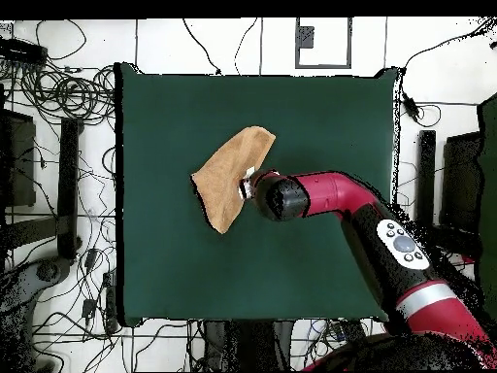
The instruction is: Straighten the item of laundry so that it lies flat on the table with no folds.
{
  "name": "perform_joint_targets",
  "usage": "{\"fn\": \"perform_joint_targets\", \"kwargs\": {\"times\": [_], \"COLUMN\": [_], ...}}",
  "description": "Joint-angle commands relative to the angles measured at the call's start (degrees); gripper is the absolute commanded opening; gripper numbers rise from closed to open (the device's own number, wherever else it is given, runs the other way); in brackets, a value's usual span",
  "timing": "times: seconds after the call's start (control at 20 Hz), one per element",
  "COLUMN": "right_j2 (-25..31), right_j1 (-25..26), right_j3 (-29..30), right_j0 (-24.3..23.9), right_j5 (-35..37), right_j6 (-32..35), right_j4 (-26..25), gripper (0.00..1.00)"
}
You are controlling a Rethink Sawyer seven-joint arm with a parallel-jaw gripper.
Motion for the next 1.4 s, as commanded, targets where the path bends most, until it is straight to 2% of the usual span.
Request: {"fn": "perform_joint_targets", "kwargs": {"times": [0.05, 0.35, 0.75, 1.4], "right_j2": [0.73, -0.54, 0.80, 3.19], "right_j1": [1.34, 1.71, -1.38, -2.08], "right_j3": [-3.01, -4.52, -4.51, -4.34], "right_j0": [3.45, 4.40, 2.40, 0.66], "right_j5": [2.21, -0.16, 3.02, 3.99], "right_j6": [-6.43, -6.42, -12.47, -13.12], "right_j4": [-3.63, -5.77, -8.77, -9.68], "gripper": [1.00, 1.00, 1.00, 1.00]}}
